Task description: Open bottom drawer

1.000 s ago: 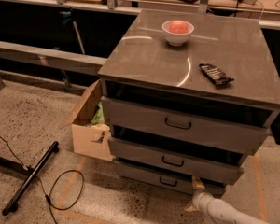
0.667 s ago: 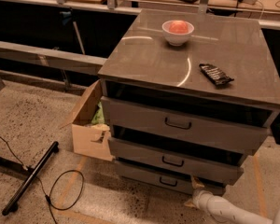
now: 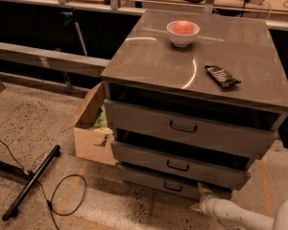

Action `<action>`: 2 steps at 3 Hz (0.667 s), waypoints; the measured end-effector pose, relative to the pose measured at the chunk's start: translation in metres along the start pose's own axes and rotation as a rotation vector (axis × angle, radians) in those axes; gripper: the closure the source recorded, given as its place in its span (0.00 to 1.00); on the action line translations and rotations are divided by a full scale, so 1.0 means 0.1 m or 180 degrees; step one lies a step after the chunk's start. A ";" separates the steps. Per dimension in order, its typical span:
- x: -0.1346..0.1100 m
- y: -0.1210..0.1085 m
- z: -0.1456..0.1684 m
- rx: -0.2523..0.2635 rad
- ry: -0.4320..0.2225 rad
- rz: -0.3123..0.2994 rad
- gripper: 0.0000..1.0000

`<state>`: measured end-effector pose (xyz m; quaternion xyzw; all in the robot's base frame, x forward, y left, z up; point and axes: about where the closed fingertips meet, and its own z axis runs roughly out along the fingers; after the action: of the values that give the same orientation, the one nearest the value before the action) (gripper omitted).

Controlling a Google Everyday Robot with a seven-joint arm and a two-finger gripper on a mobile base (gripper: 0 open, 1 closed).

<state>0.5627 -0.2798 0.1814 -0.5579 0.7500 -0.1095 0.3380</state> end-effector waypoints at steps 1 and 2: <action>0.03 0.07 -0.07 -0.0136 0.0062 0.0071 0.57; 0.03 0.16 -0.12 -0.0256 0.0074 0.0115 0.78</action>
Offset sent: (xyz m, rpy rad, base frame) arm -0.0340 -0.0012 0.0006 0.0304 0.1404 -0.0085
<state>0.5425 -0.2799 0.1811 -0.5561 0.7676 -0.0797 0.3086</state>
